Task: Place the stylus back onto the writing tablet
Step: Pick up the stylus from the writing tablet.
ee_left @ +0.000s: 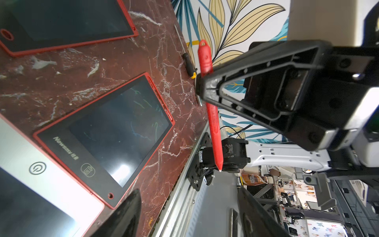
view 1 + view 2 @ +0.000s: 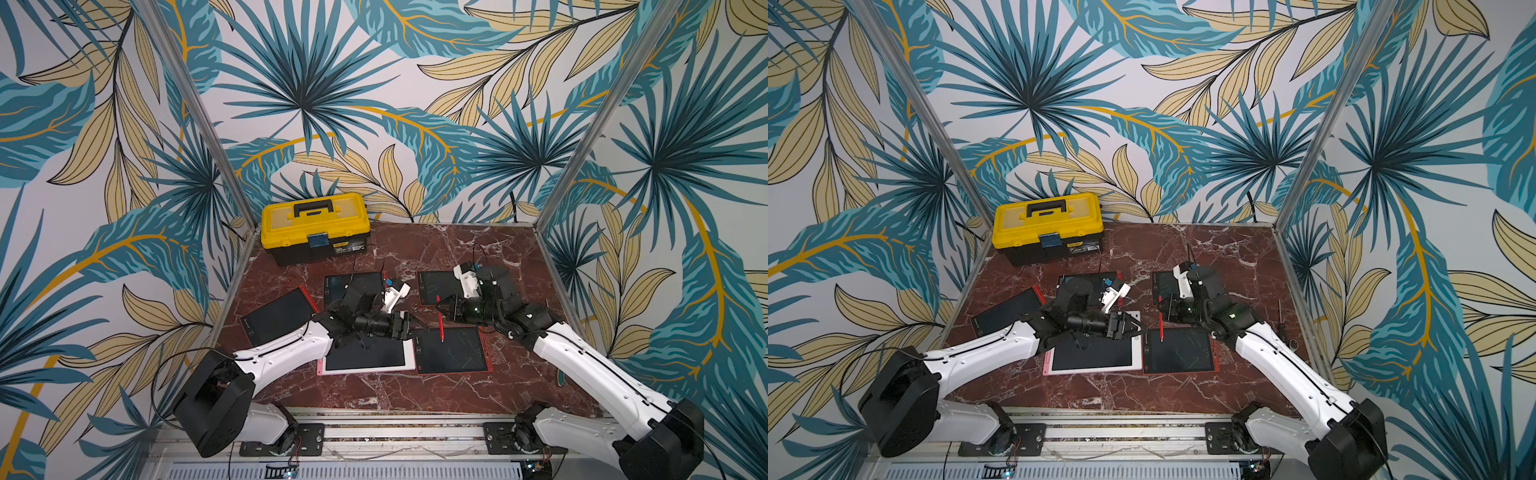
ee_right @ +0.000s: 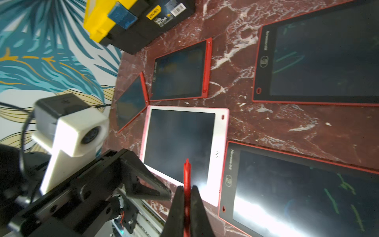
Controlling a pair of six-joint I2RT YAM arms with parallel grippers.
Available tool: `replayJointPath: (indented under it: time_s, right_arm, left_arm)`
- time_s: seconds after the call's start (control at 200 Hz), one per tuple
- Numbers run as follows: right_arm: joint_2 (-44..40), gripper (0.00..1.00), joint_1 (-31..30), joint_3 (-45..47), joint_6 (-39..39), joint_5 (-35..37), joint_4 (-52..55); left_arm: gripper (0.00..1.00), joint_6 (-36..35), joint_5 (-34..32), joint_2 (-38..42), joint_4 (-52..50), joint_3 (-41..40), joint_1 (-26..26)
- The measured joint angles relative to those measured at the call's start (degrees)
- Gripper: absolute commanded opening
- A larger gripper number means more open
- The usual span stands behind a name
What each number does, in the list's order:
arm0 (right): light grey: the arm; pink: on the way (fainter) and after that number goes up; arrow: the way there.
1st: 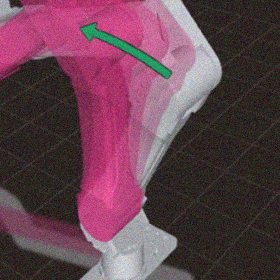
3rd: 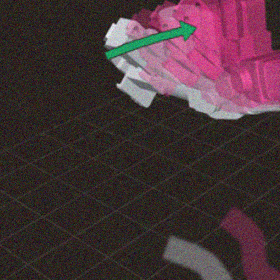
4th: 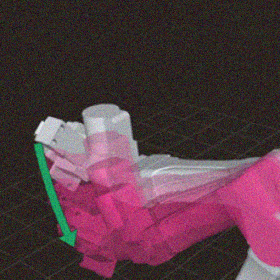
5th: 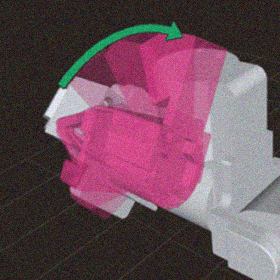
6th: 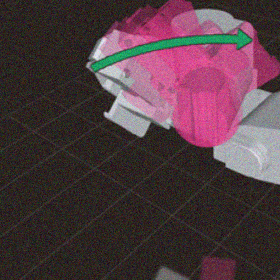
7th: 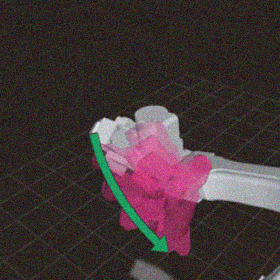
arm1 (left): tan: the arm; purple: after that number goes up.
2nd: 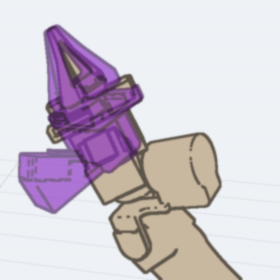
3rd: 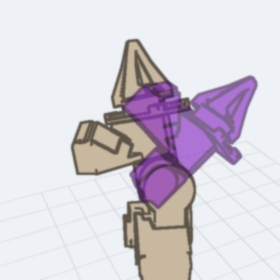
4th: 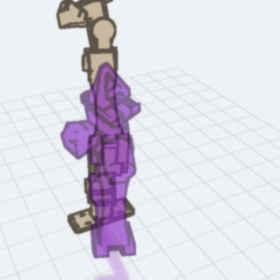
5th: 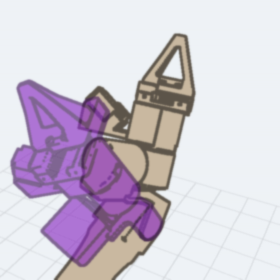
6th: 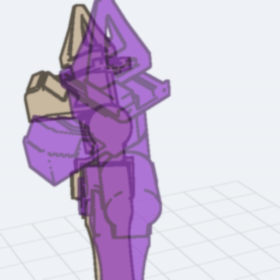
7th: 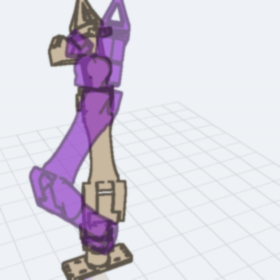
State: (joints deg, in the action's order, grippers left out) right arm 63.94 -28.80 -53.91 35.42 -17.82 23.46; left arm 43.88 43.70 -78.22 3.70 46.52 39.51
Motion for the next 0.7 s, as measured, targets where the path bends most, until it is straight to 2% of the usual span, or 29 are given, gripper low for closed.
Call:
replayJointPath:
  time_s: [0.3,0.701]
  right_arm:
    - [-2.7,0.05,0.0,2.0,4.8,-7.4,-11.1]
    - [-2.7,0.05,0.1,5.2,9.5,-11.4,-19.8]
  left_arm:
    - [0.62,4.1,4.7,2.1,3.7,0.7,-0.5]
    - [0.45,10.5,7.8,1.4,11.4,0.7,-0.3]
